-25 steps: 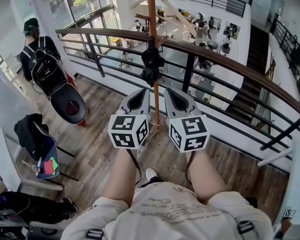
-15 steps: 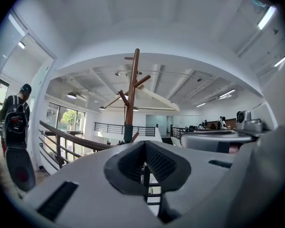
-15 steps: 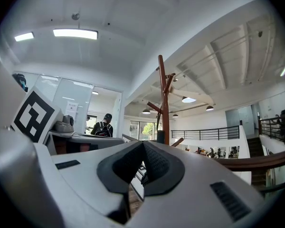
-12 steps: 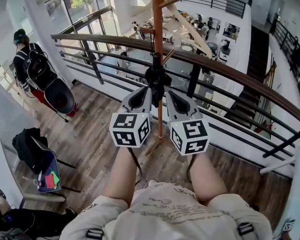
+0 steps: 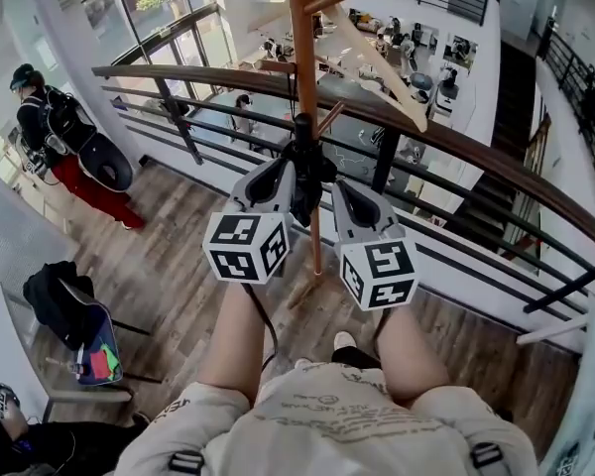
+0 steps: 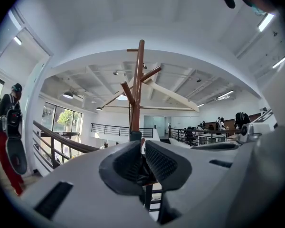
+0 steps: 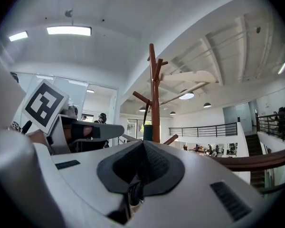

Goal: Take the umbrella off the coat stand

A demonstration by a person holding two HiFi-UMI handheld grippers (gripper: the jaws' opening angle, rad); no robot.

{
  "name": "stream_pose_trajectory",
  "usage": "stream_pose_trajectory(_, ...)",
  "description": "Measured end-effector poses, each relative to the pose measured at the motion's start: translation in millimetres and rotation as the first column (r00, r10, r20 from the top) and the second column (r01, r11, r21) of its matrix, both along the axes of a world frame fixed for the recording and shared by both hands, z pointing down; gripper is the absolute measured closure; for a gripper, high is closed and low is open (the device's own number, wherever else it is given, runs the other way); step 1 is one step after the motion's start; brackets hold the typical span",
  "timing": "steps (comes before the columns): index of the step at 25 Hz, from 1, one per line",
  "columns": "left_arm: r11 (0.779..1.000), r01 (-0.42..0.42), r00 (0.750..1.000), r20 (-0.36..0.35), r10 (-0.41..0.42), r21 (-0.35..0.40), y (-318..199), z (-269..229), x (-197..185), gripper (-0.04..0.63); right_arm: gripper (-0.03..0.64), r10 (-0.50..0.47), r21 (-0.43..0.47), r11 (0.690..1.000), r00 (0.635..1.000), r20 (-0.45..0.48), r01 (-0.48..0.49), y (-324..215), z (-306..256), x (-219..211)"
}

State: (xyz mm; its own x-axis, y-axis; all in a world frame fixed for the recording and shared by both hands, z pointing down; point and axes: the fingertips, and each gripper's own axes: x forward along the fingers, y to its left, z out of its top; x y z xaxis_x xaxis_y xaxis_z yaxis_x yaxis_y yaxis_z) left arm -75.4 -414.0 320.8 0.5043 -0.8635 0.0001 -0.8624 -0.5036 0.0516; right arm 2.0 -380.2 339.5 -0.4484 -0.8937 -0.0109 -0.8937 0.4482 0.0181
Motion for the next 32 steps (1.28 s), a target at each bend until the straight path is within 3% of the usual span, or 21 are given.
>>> stream_pose_trajectory(11,0.998,0.035,0.999,0.021,-0.036,0.043,-60.5,-34.1,1.1,0.509,0.614,-0.038,-0.007,0.999,0.999,-0.004,0.038,-42.5,-2.8,14.0)
stream_pose_trajectory(16,1.0,0.016,1.0,0.004,-0.016,0.005,-82.4,-31.1,3.8,0.507,0.614,-0.056,-0.002,0.998,0.998,-0.018,0.056,-52.9,-3.1,13.2)
stream_pose_trajectory(26,0.999,-0.04,0.995,-0.093,0.041,0.01,-99.6,-40.3,13.2,0.508,0.614,-0.096,-0.015,0.995,0.994,-0.052,0.095,-63.0,9.2,6.6)
stream_pose_trajectory(32,1.0,-0.029,0.998,-0.047,0.028,-0.002,-106.1,-35.5,15.8,0.528,0.614,-0.091,0.0,0.996,0.994,-0.055,0.091,-69.3,4.1,7.1)
